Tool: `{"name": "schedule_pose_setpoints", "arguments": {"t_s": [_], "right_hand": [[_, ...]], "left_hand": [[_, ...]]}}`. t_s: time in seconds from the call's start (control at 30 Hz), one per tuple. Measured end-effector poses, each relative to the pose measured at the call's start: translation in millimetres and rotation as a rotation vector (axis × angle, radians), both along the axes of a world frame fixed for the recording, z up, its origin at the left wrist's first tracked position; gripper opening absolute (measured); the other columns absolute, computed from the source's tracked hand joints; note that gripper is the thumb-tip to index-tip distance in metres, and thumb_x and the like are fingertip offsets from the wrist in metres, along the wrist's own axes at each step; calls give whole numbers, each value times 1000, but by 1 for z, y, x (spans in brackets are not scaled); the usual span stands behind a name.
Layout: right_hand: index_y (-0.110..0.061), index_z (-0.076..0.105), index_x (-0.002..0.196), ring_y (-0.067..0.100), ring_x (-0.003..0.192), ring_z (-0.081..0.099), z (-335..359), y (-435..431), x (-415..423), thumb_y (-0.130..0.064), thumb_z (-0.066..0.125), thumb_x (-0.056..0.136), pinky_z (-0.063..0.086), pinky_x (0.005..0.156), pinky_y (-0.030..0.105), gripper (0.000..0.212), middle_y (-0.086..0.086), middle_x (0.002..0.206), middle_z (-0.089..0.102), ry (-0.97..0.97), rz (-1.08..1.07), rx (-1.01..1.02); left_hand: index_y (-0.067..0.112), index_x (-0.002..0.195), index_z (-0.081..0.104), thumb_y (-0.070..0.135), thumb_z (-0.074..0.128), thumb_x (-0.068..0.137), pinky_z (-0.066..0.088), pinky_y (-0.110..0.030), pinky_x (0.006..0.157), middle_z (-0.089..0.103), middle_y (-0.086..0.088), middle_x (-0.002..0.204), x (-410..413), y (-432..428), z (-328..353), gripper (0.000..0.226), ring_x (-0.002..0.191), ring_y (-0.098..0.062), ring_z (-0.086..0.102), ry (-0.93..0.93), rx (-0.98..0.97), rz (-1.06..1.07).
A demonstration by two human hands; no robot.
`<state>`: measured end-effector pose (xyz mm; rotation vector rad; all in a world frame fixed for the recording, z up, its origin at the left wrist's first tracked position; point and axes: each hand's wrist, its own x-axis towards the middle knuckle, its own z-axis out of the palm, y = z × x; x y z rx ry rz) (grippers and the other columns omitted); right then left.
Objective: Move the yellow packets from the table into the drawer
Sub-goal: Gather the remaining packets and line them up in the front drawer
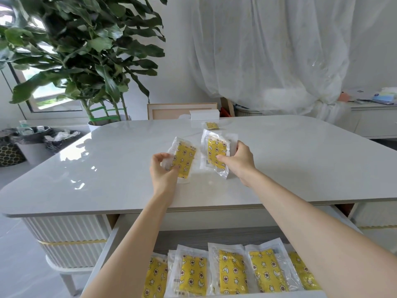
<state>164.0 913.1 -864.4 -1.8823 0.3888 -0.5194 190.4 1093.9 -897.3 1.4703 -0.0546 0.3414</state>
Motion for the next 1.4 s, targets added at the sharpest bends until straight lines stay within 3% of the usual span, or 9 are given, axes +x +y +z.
{"name": "schedule_pose_setpoints", "arguments": {"t_s": [0.1, 0.2, 0.33, 0.43, 0.63, 0.8, 0.97, 1.13, 1.4], "right_hand": [[-15, 54, 111, 18, 93, 59, 0, 1, -4, -11, 69, 80, 44, 55, 19, 35, 1, 110, 62, 3, 45, 19], [-17, 52, 115, 17, 96, 58, -1, 2, -3, -10, 67, 83, 43, 62, 21, 35, 3, 114, 61, 10, 85, 10], [-12, 49, 122, 23, 107, 58, -2, 2, 2, -12, 65, 86, 46, 80, 29, 39, 7, 121, 59, 39, 96, -10], [-12, 46, 125, 24, 111, 57, 2, 2, 2, -9, 63, 88, 49, 87, 33, 41, 8, 124, 57, 31, 101, 16], [-13, 46, 123, 23, 110, 58, 13, 4, -7, -9, 61, 88, 51, 92, 39, 38, 7, 122, 58, 50, 155, 34], [-15, 46, 122, 21, 109, 58, 31, 6, -29, -8, 58, 89, 50, 92, 36, 35, 5, 119, 59, 46, 212, -48], [-14, 42, 124, 15, 102, 55, 47, 5, -56, -4, 50, 93, 46, 77, 25, 34, 2, 117, 55, 78, 296, -47], [-16, 46, 122, 22, 113, 58, 52, -3, -78, -4, 52, 91, 46, 101, 41, 33, 5, 123, 60, 205, 384, -31], [-9, 54, 116, 23, 103, 67, 38, -33, -122, 5, 57, 88, 52, 95, 42, 32, 7, 111, 69, 549, 571, -5]], "left_hand": [[24, 111, 35, -11, 62, 75, 52, -36, 75, 51, 5, 105, -1, 1, 0, 57, 89, -16, 58, 37, 72, -77], [28, 123, 35, -11, 65, 75, 54, -36, 71, 63, -1, 100, -1, 0, -1, 68, 82, -19, 64, 85, 99, -183], [13, 111, 55, 7, 72, 76, 52, -35, 72, 63, -3, 97, 2, -4, -3, 39, 84, -21, 61, 95, 341, -117], [8, 92, 62, 8, 72, 77, 51, -35, 67, 66, -5, 87, 4, -3, -3, 18, 79, -25, 61, 104, 278, -92], [13, 91, 65, 6, 71, 79, 54, -51, 86, 70, -12, 98, -2, 3, 1, 15, 95, -35, 67, 94, 117, -117], [10, 104, 63, 3, 68, 83, 55, -43, 86, 70, -11, 105, -16, 11, 5, 23, 94, -26, 68, 139, -18, -167], [9, 116, 53, -6, 61, 84, 56, -34, 75, 66, -9, 106, -34, 21, 30, 36, 88, -21, 66, 221, -170, -261], [13, 123, 51, 0, 59, 89, 56, -37, 80, 67, -5, 110, -61, 25, 44, 37, 96, -21, 67, 224, -50, -444], [13, 105, 60, -6, 57, 88, 60, -27, 65, 74, -1, 91, -106, 14, 21, 26, 77, -13, 72, 349, 206, -743]]}}
